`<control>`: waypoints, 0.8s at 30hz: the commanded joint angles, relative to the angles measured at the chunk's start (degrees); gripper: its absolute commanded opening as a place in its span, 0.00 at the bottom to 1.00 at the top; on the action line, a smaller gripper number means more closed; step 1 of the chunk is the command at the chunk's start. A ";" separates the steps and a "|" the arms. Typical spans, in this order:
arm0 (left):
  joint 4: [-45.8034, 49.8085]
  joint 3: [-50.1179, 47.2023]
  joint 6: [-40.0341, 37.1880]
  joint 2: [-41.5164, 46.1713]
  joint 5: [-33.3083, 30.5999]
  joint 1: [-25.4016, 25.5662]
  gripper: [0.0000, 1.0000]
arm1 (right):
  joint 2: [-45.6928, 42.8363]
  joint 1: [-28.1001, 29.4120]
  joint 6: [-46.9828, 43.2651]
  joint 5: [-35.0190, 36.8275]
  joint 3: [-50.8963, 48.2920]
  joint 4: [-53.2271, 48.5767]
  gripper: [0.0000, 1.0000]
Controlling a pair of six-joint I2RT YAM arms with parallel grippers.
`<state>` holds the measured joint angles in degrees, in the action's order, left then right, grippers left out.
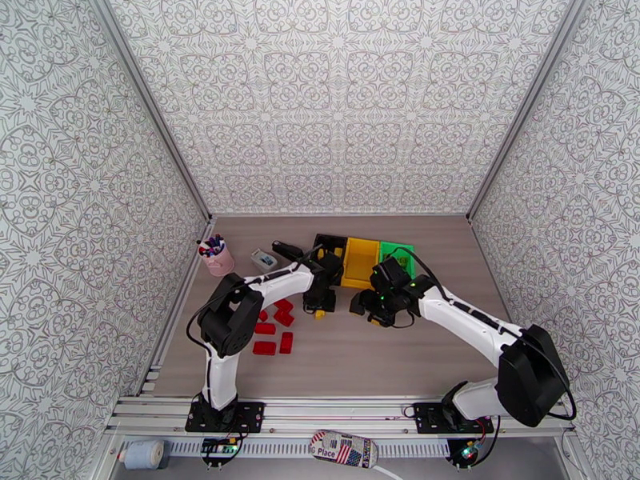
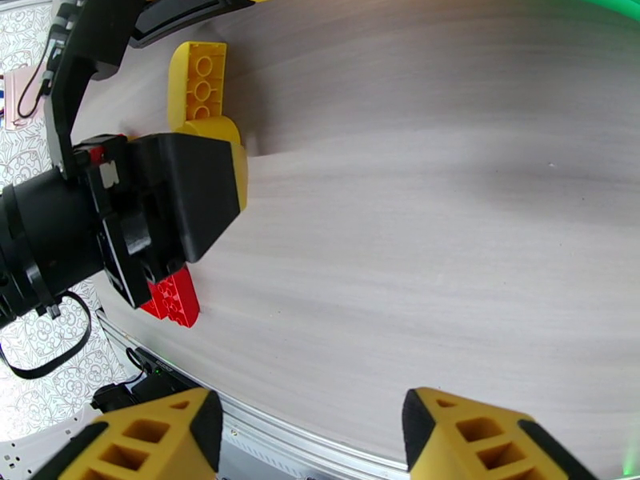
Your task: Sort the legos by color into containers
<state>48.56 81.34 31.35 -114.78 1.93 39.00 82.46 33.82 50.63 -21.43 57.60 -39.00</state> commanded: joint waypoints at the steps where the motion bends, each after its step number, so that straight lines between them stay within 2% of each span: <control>1: 1.28 0.49 0.29 0.24 -1.59 0.62 0.29 | -0.72 0.40 0.54 0.78 0.00 -0.20 0.64; 7: 1.64 -1.15 1.05 4.59 -0.10 1.29 0.17 | 1.19 0.79 0.34 0.29 2.01 0.24 0.64; 12: 1.72 -2.68 2.31 11.77 1.26 1.30 0.18 | 4.03 1.66 0.73 0.01 5.16 1.36 0.63; 16: 1.81 -1.96 1.64 15.29 3.33 -0.89 0.20 | 7.19 2.45 0.96 -0.81 9.15 2.44 0.63; 24: 3.41 7.84 -2.04 12.94 8.71 -8.25 0.21 | 14.00 2.65 -0.64 -0.64 21.02 -0.61 0.62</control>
<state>50.52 84.86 31.46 -100.12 7.51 32.91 95.00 36.07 50.98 -21.89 73.95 -38.15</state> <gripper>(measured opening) 0.265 0.624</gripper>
